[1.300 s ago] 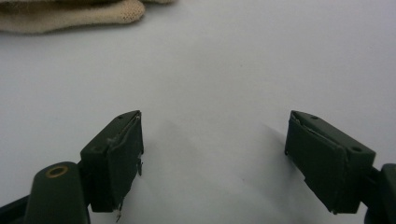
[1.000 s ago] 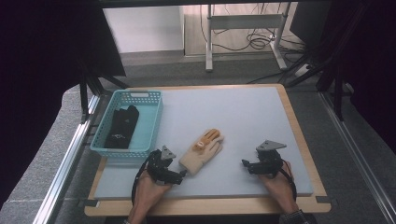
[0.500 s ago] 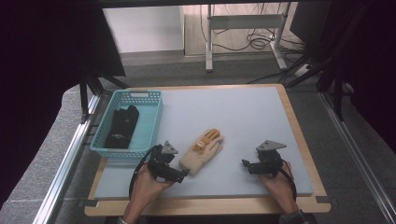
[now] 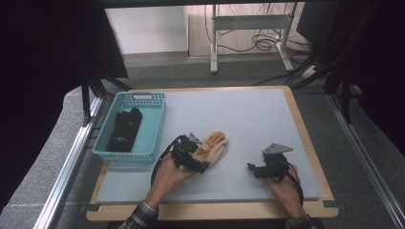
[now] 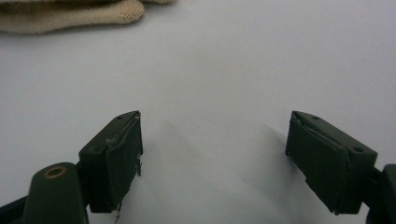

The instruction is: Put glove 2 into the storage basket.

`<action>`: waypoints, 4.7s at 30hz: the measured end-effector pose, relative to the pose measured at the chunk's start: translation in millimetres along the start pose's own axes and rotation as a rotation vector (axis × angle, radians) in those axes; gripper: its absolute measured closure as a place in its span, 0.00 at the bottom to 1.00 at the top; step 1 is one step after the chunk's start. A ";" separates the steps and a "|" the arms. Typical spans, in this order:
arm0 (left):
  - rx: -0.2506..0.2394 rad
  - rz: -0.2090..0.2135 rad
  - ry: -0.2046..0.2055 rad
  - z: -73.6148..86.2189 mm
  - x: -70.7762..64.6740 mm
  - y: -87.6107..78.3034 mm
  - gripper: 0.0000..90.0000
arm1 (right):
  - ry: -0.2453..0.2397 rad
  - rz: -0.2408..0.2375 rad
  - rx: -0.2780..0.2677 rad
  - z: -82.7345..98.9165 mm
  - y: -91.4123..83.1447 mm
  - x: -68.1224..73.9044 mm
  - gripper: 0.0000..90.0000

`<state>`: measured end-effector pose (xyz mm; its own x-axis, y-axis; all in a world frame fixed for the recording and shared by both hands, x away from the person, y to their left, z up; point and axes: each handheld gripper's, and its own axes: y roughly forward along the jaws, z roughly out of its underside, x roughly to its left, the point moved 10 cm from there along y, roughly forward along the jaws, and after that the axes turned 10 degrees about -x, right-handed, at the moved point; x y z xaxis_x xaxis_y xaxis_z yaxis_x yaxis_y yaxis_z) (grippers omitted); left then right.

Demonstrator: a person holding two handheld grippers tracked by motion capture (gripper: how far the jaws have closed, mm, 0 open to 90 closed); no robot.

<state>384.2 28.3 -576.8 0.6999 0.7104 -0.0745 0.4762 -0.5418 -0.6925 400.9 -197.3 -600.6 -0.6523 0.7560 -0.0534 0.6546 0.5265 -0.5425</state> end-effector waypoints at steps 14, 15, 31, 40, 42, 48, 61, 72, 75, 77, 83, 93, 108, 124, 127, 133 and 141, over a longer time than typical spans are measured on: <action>0.087 -0.019 0.005 1.1 0.2 39.4 0.12 | 0.001 -0.001 0.000 0.0 0.0 0.1 0.20; 0.089 -0.013 0.003 2.4 0.0 40.5 0.13 | 0.002 -0.001 0.000 0.0 0.0 0.1 0.20; 0.079 -0.022 0.010 3.3 -3.4 31.5 0.56 | 0.000 0.000 0.001 0.1 0.1 0.1 0.20; 0.028 -0.017 0.014 -8.2 4.4 12.5 0.71 | -0.001 0.000 0.001 0.2 0.0 0.0 0.20; 0.017 -0.013 0.003 -11.0 6.8 7.4 0.76 | -0.001 0.000 0.001 0.2 0.0 0.1 0.20; 0.003 -0.034 -0.006 -17.1 15.2 -3.5 0.80 | -0.001 0.000 0.001 0.1 0.0 0.1 0.20; -0.028 -0.094 -0.039 -37.8 33.1 -27.9 0.83 | 0.000 0.000 0.001 0.2 -0.1 0.2 0.20; -0.071 -0.184 -0.102 -59.0 68.6 -68.7 0.84 | 0.000 -0.001 0.001 0.2 -0.1 0.2 0.20; -0.084 -0.222 -0.112 -65.0 82.3 -84.1 0.84 | -0.001 0.000 0.001 0.1 -0.1 0.1 0.20; -0.096 -0.244 -0.125 -68.1 92.4 -94.4 0.84 | 0.000 0.000 0.001 0.2 -0.1 0.2 0.20; -0.120 -0.325 -0.168 -66.3 126.6 -122.2 0.84 | -0.001 0.000 0.001 0.2 -0.1 0.1 0.20; -0.099 -0.437 -0.287 -36.3 187.1 -143.0 0.84 | 0.000 0.000 0.000 0.1 -0.1 0.1 0.20; 0.025 -0.475 -0.414 12.1 239.6 -94.4 0.84 | 0.001 0.000 0.000 0.0 0.0 0.1 0.20; 0.120 -0.428 -0.404 29.1 236.1 -51.7 0.68 | -0.001 -0.001 0.000 0.1 -0.1 0.0 0.20; 0.151 -0.424 -0.403 33.3 235.2 -46.8 0.55 | 0.000 -0.001 0.000 0.1 -0.1 0.0 0.20; 0.166 -0.376 -0.432 38.6 232.3 -44.8 0.29 | -0.001 -0.001 0.000 0.1 -0.1 0.0 0.20; 0.047 -0.407 -0.415 17.9 235.0 -78.5 0.12 | -0.001 0.000 0.000 0.1 -0.1 0.0 0.20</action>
<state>501.8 245.9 -552.8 0.1935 0.9790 -0.0639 0.6323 -0.1742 -0.7549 400.8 -197.4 -600.6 -0.6530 0.7554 -0.0545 0.6543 0.5264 -0.5429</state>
